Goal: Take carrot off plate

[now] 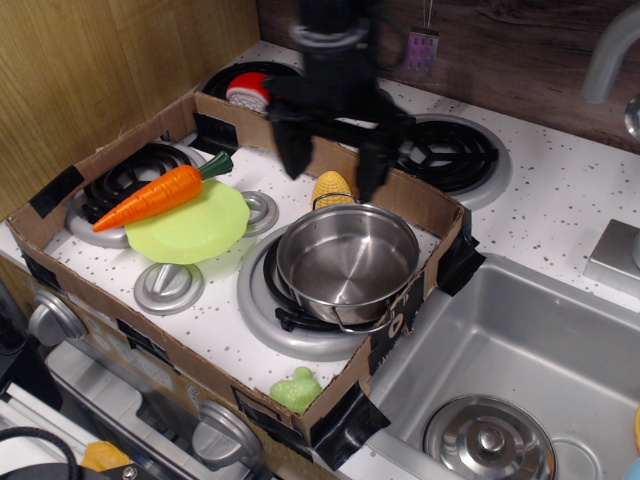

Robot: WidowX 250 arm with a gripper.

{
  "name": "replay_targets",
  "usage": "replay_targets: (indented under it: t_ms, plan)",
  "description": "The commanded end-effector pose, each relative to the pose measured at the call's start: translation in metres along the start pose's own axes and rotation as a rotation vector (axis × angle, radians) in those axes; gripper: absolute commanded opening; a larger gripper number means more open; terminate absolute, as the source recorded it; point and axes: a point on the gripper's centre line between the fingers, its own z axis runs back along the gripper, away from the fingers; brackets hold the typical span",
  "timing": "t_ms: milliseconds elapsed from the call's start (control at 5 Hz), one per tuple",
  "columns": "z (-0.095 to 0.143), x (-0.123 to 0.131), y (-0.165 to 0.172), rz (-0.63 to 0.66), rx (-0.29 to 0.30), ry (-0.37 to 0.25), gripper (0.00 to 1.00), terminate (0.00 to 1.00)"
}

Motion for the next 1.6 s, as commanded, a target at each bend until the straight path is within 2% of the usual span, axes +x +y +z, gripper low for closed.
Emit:
replay_targets:
  t_ms: [0,200,400,600,1000,1200,1400]
  plan:
    - [0.006,0.002,0.057,-0.086,0.095,-0.157,1.0,0.0]
    - [0.007,0.001,0.079,-0.187,0.183,-0.185,1.0,0.0]
    - [0.006,0.001,0.096,-0.248,0.216,-0.177,1.0,0.0]
    - [0.004,-0.001,0.11,-0.282,0.223,-0.179,1.0,0.0]
    - [-0.012,-0.006,0.133,-0.233,0.179,-0.148,1.0,0.0]
    - [-0.025,-0.005,0.141,-0.211,0.13,-0.135,1.0,0.0]
    - [-0.032,-0.004,0.144,-0.209,0.117,-0.146,1.0,0.0]
